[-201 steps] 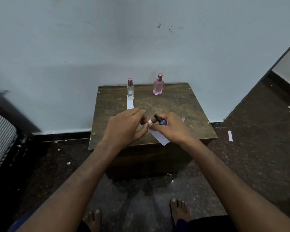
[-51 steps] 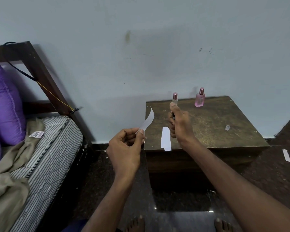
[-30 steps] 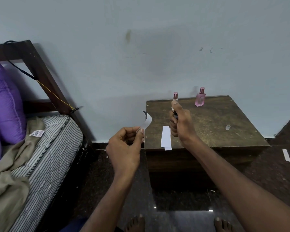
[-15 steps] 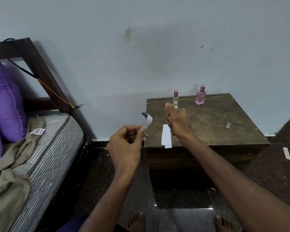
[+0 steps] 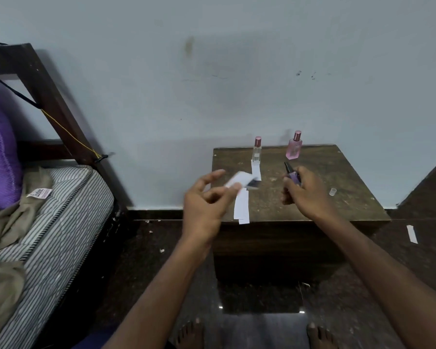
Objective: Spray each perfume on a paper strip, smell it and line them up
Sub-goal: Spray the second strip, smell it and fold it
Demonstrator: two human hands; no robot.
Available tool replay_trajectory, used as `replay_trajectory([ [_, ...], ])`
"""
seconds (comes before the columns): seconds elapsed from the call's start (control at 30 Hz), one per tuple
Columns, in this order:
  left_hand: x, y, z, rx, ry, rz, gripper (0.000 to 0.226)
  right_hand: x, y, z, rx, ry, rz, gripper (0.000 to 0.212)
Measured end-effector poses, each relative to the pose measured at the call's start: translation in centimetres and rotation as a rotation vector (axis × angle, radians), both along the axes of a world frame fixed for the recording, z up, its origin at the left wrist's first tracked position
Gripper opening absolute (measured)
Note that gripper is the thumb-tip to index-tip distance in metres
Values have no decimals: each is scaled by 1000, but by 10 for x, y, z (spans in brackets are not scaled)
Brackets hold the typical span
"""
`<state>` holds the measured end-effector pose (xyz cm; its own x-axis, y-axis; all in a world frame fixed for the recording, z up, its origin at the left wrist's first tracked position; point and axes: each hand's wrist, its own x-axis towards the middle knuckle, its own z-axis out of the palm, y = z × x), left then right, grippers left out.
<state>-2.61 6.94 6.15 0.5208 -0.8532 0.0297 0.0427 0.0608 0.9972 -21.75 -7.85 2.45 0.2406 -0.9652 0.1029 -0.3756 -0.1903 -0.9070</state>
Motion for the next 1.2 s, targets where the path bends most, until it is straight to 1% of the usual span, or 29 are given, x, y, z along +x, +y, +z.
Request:
replay_trajectory([
  [0.03, -8, -5, 2, -13, -33, -80, 38, -10, -3, -4, -33, 102, -8, 9],
  [0.07, -8, -12, 3, -28, -46, -81, 40, -19, -7, -7, -72, 216, -10, 13],
  [0.1, -3, -20, 5, -34, -29, -25, 42, -28, -10, -10, -110, 308, -8, 18],
  [0.13, 5, -27, 5, -8, 2, 77, 43, -36, -12, -13, -141, 367, -7, 22],
  [0.2, 14, -36, 3, 123, 105, 285, 45, -50, -11, -14, -196, 419, -35, 23],
  [0.23, 10, -36, 2, 175, 193, 316, 47, -56, -11, -15, -223, 440, -59, 22],
  [0.27, 0, -37, 2, 181, 266, 266, 50, -62, -12, -16, -249, 465, -80, 22],
  [0.3, -11, -39, 2, 143, 294, 173, 52, -67, -13, -17, -274, 487, -94, 22],
  [0.4, -38, -48, 9, -28, 238, -170, 53, -75, -18, -16, -332, 483, -125, 21],
  [0.43, -43, -51, 10, -46, 211, -224, 56, -77, -21, -16, -340, 455, -130, 23],
  [0.47, -46, -54, 9, -18, 177, -220, 57, -78, -23, -16, -347, 427, -129, 27],
  [0.53, -50, -60, 1, 138, 123, -88, 60, -77, -24, -17, -359, 412, -112, 30],
  [0.6, -53, -63, -12, 296, 195, 55, 68, -75, -24, -22, -360, 448, -98, 29],
  [0.63, -56, -64, -15, 320, 242, 69, 71, -75, -25, -25, -348, 470, -95, 30],
  [0.67, -60, -65, -14, 303, 256, 44, 73, -75, -25, -26, -331, 485, -92, 31],
  [0.7, -63, -66, -13, 245, 262, -22, 70, -75, -26, -28, -318, 497, -91, 32],
  [0.77, -67, -72, -10, 127, 253, -140, 53, -75, -27, -28, -304, 513, -94, 33],
  [0.8, -67, -73, -11, 96, 230, -154, 46, -75, -28, -29, -306, 517, -97, 33],
  [0.87, -66, -73, -14, 129, 185, -82, 45, -74, -27, -30, -310, 525, -99, 31],
  [0.9, -66, -72, -17, 183, 187, -38, 50, -74, -27, -30, -305, 534, -98, 29],
  [0.97, -67, -68, -25, 300, 239, 17, 67, -74, -24, -27, -283, 547, -88, 30],
  [1.0, -68, -67, -25, 314, 244, 13, 67, -75, -22, -24, -261, 551, -81, 35],
  [1.03, -68, -65, -22, 256, 260, -41, 60, -77, -19, -19, -257, 550, -82, 42],
  [1.07, -68, -64, -18, 166, 281, -128, 49, -78, -15, -13, -279, 536, -98, 49],
  [1.1, -67, -63, -14, 52, 321, -251, 39, -80, -11, -5, -329, 504, -133, 51],
  [1.13, -67, -61, -9, -48, 379, -373, 34, -82, -5, 2, -387, 449, -180, 47],
  [1.17, -65, -60, -8, -117, 422, -473, 33, -82, 3, 9, -429, 376, -226, 39],
  [1.2, -63, -58, -7, -125, 415, -506, 33, -83, 11, 15, -447, 306, -255, 30],
])
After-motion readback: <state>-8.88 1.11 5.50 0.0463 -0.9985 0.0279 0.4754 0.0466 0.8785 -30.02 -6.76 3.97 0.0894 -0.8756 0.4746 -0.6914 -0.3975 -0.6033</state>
